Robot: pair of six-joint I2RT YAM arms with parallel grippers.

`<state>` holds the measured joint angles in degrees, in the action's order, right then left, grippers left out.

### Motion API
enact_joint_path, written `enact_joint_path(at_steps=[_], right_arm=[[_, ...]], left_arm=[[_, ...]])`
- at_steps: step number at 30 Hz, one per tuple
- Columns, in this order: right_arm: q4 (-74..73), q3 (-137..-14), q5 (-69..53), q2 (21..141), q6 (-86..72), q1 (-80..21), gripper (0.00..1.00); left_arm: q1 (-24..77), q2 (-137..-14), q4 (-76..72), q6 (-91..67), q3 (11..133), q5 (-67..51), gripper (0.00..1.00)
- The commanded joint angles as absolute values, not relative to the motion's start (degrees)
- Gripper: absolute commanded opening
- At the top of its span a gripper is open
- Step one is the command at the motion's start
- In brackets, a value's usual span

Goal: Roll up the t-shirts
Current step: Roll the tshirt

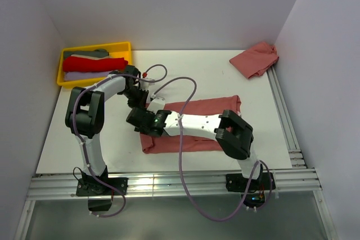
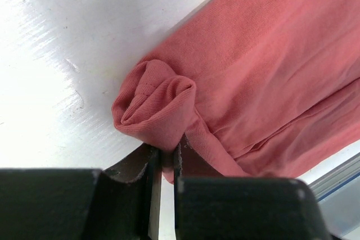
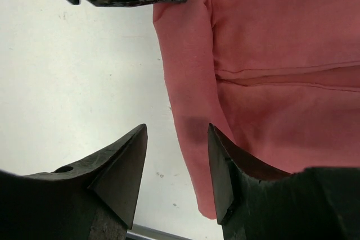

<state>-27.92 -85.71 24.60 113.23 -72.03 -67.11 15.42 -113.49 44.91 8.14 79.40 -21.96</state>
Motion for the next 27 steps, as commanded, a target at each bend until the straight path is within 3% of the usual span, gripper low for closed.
enact_joint_path(at_steps=[1,17,27], right_arm=[[-41.38,-92.45,32.69,115.39,-70.93,-68.81,0.55],[-53.78,-110.82,32.61,128.4,-68.91,-72.86,0.56],[-53.7,-108.2,29.53,130.69,-71.19,-74.27,0.54]], left_arm=[[15.73,-113.64,44.03,9.32,80.77,-18.72,0.08],[16.79,-114.52,44.12,8.96,81.3,-18.72,0.08],[17.14,-114.78,44.47,9.05,81.91,-18.19,0.09]])
